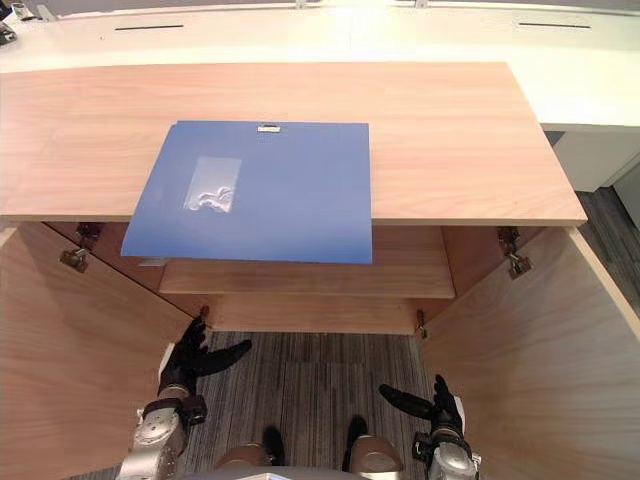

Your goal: Walk over to the cabinet, pick up the folder, carry it to the office cabinet, place the folder inside the office cabinet, then close the office cabinet door

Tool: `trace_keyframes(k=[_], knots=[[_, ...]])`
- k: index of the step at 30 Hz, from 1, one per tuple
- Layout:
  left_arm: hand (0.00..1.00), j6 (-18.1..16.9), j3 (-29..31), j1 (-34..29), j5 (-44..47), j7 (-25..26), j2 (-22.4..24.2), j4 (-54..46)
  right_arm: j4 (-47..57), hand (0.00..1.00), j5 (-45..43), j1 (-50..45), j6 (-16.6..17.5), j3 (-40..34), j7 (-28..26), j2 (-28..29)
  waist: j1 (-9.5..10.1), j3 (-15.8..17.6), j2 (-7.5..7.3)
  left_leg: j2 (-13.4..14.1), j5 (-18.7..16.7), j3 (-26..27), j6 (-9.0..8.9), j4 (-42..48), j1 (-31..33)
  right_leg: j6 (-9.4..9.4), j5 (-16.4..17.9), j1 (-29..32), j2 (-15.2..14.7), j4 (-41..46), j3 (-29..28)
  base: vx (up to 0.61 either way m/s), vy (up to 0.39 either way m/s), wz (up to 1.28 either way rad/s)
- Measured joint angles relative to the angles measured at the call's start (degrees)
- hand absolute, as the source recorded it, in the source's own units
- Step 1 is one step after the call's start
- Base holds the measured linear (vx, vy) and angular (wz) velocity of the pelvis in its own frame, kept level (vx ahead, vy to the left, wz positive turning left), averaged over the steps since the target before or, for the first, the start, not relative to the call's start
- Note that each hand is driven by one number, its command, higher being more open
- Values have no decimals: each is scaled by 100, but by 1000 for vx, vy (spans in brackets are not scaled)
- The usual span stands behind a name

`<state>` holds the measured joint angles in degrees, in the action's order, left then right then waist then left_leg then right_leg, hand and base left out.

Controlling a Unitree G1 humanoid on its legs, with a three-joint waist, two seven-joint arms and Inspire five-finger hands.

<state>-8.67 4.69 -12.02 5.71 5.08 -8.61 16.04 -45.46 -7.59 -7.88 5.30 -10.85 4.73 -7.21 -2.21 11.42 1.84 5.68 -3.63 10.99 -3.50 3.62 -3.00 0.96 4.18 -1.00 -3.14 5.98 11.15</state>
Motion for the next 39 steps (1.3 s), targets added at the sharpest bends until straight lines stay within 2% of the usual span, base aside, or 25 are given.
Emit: trace_keyframes(k=[5,11,15,17,18,21,23,26,28,29,34,39], knots=[[100,-215,33,-462,-1191,509,-16,-1466,0,100,117,-48,129,4,14,0,50,-107,19,-26,58,-79,13,-138,-224,1,-2,-220,-8,-43,62,-31,-8,9],[100,-431,132,-639,-2456,1150,-180,-2555,-12,100,353,-245,196,178,39,-43,114,-267,68,-106,167,-249,61,-215,-286,52,-40,-348,-81,-101,181,-71,2,13],[100,-495,265,-650,-2827,1522,-192,-3022,-26,100,493,-313,211,414,46,-62,116,-333,76,-126,247,-281,63,-338,-354,66,-63,-405,-78,-129,181,-79,-10,5],[100,-509,230,-647,-2944,1566,-224,-3258,-50,100,495,-316,226,486,48,-69,116,-336,76,-129,261,-298,55,-365,-351,73,-66,-411,-79,-148,174,-65,-32,4],[100,-545,-198,-573,-3431,1565,-589,-3483,-120,100,501,-364,232,568,44,-76,99,-358,71,-110,278,-307,41,-362,-345,76,-69,-410,-24,-152,168,3,-48,1],[100,-536,-498,-447,-3621,1491,-666,-3481,-128,100,501,-400,233,571,44,-98,37,-423,64,-100,275,-299,37,-366,-346,75,-69,-407,-6,-154,124,31,-20,-1],[100,-534,-726,-257,-3667,1487,-912,-3447,-130,100,501,-394,234,641,41,-138,12,-436,67,-96,273,-268,34,-389,-362,69,-71,-391,5,-156,72,25,-1,-6],[100,-512,-1029,186,-4359,1300,-1459,-3219,-130,100,528,-393,235,718,2,-160,-58,-485,67,-98,307,-213,37,-508,-449,57,-79,-383,16,-170,17,0,-2,-11],[100,-464,-1128,325,-4703,1260,-1542,-3099,-133,100,548,-417,235,741,-3,-163,-103,-519,56,-105,325,-174,42,-578,-477,49,-88,-375,17,-201,-16,5,10,-10],[0,-406,-1130,365,-4883,1256,-1554,-3077,-132,100,548,-416,235,743,-3,-163,-134,-521,54,-111,336,-164,48,-605,-483,50,-98,-364,16,-220,-23,9,11,-6],[0,-128,-1120,659,-5635,1363,-1597,-2928,-130,100,546,-409,234,741,-21,-163,-180,-538,44,-144,401,-85,58,-785,-515,71,-181,-342,19,-370,-83,12,10,-6],[0,-25,-1064,1010,-5754,1347,-1675,-2913,-95,100,526,-382,234,738,-112,-156,-190,-637,38,-187,400,9,83,-860,-566,99,-267,-384,11,-545,-170,20,18,-9]])
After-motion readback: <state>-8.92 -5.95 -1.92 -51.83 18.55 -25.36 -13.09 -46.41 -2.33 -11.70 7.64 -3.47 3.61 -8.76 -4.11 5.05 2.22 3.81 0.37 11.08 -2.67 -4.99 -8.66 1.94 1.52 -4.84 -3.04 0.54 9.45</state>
